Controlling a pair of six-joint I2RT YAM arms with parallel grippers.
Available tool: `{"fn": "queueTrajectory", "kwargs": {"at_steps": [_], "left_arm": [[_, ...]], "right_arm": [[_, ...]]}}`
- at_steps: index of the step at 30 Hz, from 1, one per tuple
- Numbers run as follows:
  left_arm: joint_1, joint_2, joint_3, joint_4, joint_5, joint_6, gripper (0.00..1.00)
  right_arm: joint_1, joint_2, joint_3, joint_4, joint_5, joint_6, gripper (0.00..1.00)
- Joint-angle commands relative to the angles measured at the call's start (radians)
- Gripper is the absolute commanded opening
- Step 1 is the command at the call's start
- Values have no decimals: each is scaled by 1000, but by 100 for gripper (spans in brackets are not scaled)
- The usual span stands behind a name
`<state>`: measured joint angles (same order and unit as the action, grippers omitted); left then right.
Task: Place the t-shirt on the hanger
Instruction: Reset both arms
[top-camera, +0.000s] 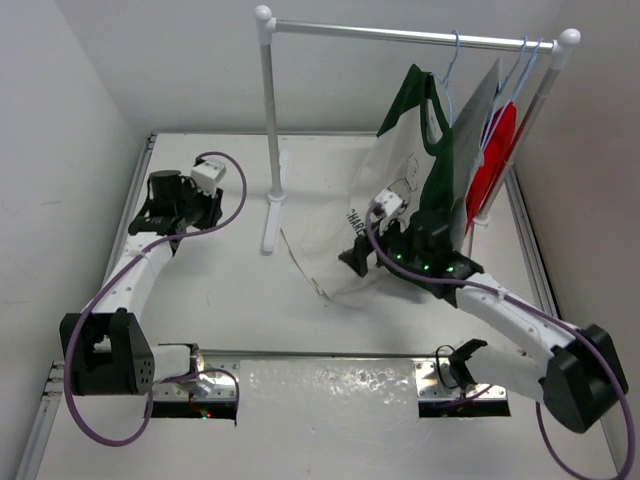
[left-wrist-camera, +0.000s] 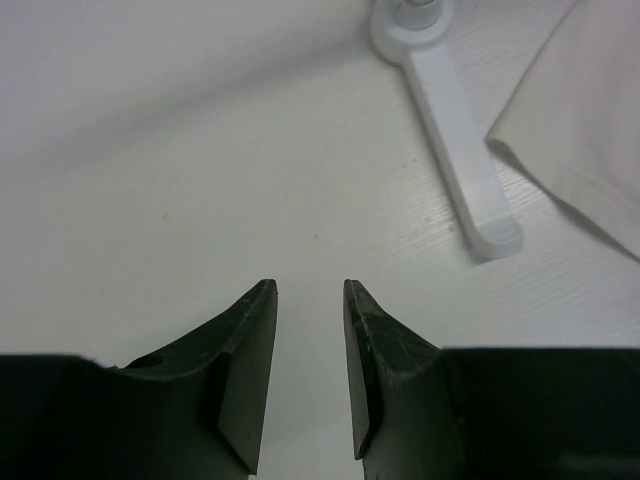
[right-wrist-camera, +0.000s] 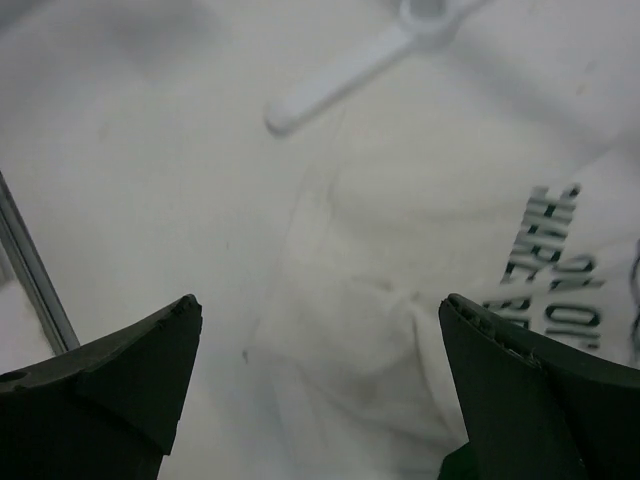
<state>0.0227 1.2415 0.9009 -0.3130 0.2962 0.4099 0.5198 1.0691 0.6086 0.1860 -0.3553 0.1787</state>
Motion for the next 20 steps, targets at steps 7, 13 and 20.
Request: {"fn": "queueTrajectory", "kwargs": {"at_steps": [7,13,20], "left_arm": [[144,-1,-109,101,31,-20,29],[161,26,-126,124,43,-25,29],[172,41,-152,161,40,-32,29]], "right_arm": [[82,72,-246,144,512,-7,99],[75,126,-303,185,682,-93,99],[-75,141,-306,184,572,-81,99]]}}
